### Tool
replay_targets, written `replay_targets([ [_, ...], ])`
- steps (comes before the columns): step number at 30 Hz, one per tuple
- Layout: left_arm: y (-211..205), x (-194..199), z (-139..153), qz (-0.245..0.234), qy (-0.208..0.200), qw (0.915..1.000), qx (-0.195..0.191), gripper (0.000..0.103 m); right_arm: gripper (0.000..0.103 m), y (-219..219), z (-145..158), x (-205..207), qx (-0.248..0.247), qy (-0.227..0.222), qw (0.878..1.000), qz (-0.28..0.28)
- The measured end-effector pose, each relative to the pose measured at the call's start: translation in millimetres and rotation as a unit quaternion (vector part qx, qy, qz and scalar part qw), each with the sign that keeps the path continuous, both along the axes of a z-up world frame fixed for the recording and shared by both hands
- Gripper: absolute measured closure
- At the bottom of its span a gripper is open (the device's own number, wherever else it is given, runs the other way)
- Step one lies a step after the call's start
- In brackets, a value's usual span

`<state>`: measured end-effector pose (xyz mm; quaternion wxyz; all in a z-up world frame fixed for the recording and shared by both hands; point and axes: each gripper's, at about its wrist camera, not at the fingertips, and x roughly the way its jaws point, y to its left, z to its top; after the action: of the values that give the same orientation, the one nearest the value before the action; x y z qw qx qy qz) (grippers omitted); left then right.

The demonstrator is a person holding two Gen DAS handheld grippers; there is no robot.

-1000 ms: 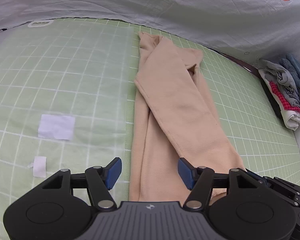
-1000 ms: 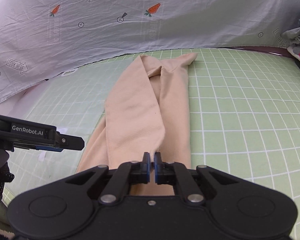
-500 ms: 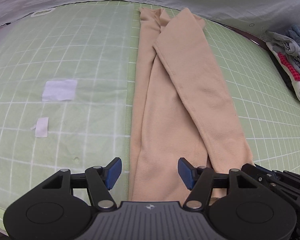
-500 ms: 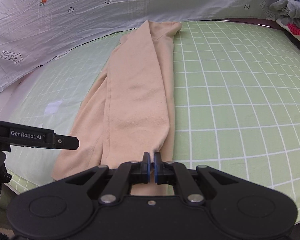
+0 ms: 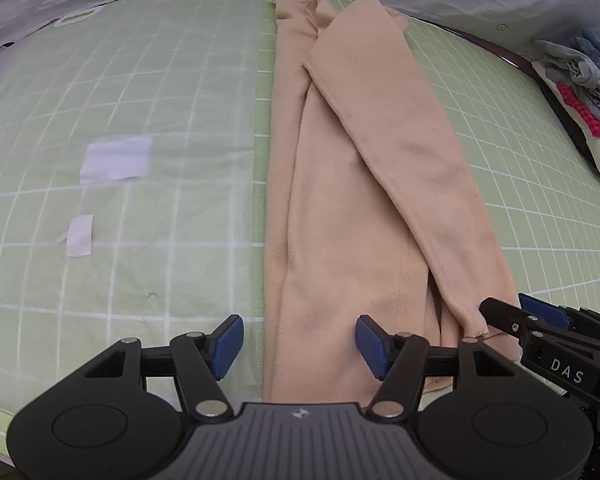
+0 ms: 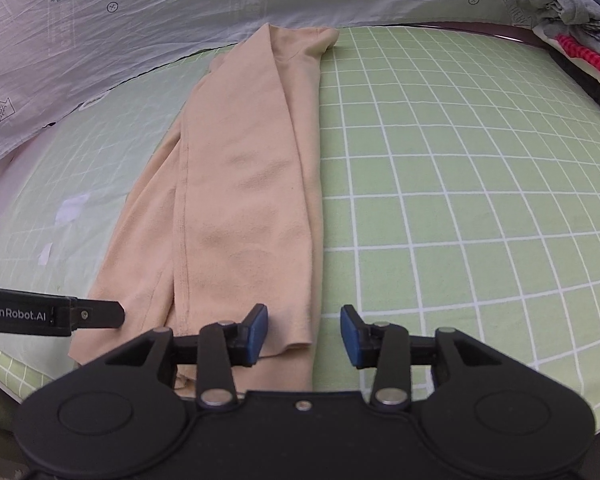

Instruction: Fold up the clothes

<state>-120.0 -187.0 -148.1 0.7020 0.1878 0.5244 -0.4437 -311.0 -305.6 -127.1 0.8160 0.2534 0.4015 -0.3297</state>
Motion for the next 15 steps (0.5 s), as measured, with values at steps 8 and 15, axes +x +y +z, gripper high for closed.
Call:
replay_targets([
  [8,-2,-14,-1,-0.035,-0.024,0.9991,0.0,0.034,0.053,-1,-5,2,0.004,-0.002,1.0,0.008],
  [15,-3,-22,1,-0.069,-0.019,0.9974,-0.009,0.081,0.087,2,-3,7,0.005,-0.009,0.999,0.034],
])
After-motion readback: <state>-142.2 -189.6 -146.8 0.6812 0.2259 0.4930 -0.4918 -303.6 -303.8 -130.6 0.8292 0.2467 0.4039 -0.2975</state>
